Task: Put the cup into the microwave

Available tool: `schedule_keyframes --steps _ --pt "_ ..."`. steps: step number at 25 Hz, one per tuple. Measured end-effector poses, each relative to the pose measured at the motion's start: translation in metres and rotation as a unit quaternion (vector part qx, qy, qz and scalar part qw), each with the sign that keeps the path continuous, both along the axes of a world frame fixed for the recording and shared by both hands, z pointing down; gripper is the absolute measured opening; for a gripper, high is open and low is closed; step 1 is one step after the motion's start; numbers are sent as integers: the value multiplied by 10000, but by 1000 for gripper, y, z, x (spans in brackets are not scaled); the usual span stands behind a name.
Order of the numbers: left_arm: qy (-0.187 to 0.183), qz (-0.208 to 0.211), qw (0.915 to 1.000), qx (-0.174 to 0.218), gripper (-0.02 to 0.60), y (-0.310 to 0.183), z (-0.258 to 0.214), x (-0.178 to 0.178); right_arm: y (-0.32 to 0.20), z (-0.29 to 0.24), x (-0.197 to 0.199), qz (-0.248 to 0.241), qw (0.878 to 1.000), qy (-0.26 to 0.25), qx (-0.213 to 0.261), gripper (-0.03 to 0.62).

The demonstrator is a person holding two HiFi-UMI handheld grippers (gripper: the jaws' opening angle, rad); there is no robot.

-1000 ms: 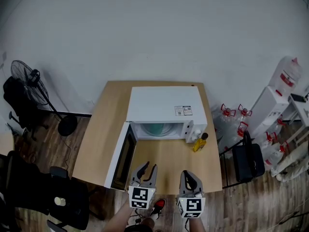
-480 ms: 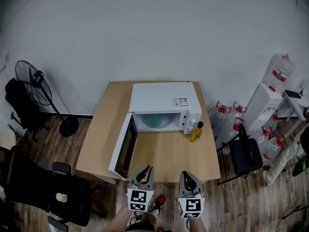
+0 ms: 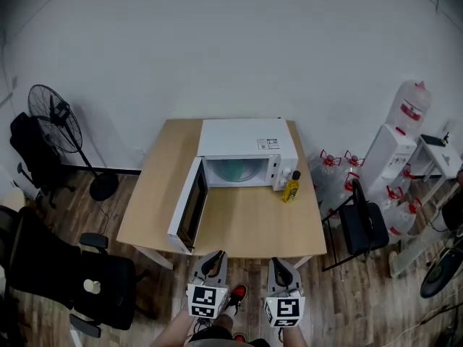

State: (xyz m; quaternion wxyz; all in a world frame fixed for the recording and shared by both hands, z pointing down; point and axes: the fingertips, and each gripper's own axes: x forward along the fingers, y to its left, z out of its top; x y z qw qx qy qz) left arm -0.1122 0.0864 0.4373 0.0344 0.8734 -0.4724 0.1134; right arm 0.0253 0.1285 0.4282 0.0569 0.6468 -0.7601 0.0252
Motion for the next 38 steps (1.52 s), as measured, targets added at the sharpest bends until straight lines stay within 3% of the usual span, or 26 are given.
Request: schedule_keyframes --steps 8,38 --pt "-19 20 10000 45 35 25 -2 -7 20 0 1 54 10000 1 13 18" --pt "-35 -3 9999 98 35 21 -8 4 14 -4 8 5 10000 -3 40 18"
